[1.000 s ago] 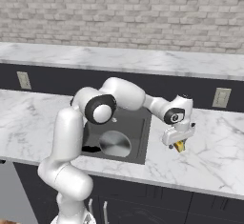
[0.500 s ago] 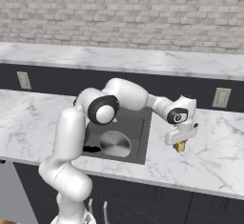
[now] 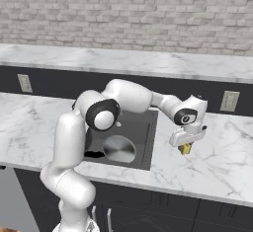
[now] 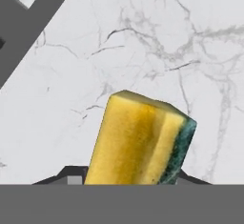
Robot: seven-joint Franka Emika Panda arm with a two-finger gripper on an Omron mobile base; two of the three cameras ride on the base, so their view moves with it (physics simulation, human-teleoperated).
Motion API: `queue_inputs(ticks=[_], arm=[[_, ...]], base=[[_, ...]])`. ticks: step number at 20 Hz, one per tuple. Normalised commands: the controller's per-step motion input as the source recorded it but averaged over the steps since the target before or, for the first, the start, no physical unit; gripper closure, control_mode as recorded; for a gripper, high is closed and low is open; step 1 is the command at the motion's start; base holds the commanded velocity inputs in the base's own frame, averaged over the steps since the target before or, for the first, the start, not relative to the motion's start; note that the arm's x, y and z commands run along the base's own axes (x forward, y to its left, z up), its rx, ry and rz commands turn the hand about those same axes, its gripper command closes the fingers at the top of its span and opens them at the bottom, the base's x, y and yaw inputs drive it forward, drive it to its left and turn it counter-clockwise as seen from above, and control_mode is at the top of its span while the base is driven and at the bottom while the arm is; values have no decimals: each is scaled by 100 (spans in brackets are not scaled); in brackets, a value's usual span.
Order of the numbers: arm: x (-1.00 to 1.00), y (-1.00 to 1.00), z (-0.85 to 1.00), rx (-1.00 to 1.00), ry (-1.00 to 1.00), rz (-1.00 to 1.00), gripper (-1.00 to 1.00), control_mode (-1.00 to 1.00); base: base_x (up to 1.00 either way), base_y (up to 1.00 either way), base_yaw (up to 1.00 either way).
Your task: Pick the pan and sponge and place them into the sink. Then turn on the water.
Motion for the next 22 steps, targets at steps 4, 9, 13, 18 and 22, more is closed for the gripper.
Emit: queue_inputs(ticks=[4,9,13,18,22], arm=[[-25,32,24,-2,-10,-7,100,-100],[-27,36,22,-1,-8,-7,100,-100],[-24,42,14,0,-3,-6,100,-100],[-15,42,11,-4,-1,-6,100,-100],[-9,40,14,-7,0,-6,100,-100]], base=[[0,0,0],[0,0,0],[0,0,0],[0,0,0],[0,0,0]])
